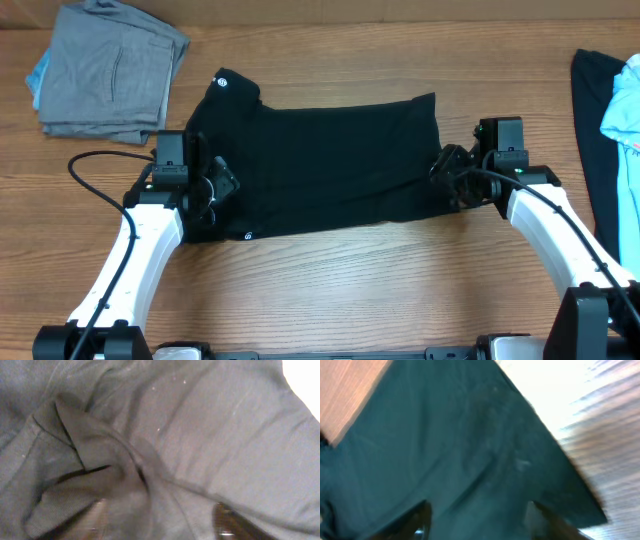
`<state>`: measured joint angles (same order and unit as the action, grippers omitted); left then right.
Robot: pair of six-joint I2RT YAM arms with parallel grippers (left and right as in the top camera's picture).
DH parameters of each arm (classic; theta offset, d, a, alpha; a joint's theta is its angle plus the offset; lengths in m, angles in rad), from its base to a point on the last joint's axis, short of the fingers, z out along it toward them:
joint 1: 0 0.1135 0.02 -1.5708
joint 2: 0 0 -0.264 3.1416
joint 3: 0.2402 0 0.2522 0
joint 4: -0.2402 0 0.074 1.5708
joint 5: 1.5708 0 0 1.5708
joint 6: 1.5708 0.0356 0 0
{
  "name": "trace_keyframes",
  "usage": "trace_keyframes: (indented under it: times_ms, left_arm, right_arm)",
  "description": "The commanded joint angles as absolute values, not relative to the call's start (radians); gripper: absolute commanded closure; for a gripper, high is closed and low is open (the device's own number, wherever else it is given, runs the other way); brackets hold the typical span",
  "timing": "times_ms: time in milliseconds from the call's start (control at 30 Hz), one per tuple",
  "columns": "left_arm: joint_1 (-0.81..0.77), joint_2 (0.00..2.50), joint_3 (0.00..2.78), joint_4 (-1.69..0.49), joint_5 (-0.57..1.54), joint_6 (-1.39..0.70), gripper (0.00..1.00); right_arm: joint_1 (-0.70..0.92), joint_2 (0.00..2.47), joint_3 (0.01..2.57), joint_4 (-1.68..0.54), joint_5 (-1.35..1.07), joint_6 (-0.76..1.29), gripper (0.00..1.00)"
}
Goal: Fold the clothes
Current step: 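Fold the shirt's bottom half up toward the collar with both grippers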
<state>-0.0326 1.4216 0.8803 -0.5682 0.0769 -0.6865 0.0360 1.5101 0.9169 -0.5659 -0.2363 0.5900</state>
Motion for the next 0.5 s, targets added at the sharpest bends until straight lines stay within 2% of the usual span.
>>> trace_keyframes:
  times_ms: [0,133,233,300,367,433,467]
  left_arm:
    - [-0.039,1.423,0.967,-0.654,0.067,-0.596,0.13]
    - [-0.039,1.424,1.041,-0.85,0.067,-0.598,0.12]
    - [-0.039,1.427,1.045,-0.974,0.067,-0.615,0.19]
    - [-0.039,1.437,1.039,-1.033,0.067,-0.633,0.38]
    - [-0.039,1.453,1.027,-1.053,0.067,-0.636,0.67]
    - [-0.039,1.477,1.011,-1.055,0.068,-0.648,0.9]
    - [-0.039,1.493,1.002,-1.054,0.071,-0.659,0.96]
  right_arm:
    - [0.014,1.499,0.994,-0.638,-0.21,0.535,0.33]
    - [-0.009,1.494,1.055,-0.771,-0.21,0.486,0.35]
    - [-0.006,1.495,1.051,-0.806,-0.213,0.457,0.53]
    - [0.003,1.501,1.046,-0.818,-0.21,0.439,0.66]
    - [0.011,1.51,1.044,-0.818,-0.21,0.432,0.76]
    - [0.014,1.526,1.044,-0.807,-0.21,0.433,0.82]
    - [0.014,1.534,1.043,-0.799,-0.21,0.434,0.83]
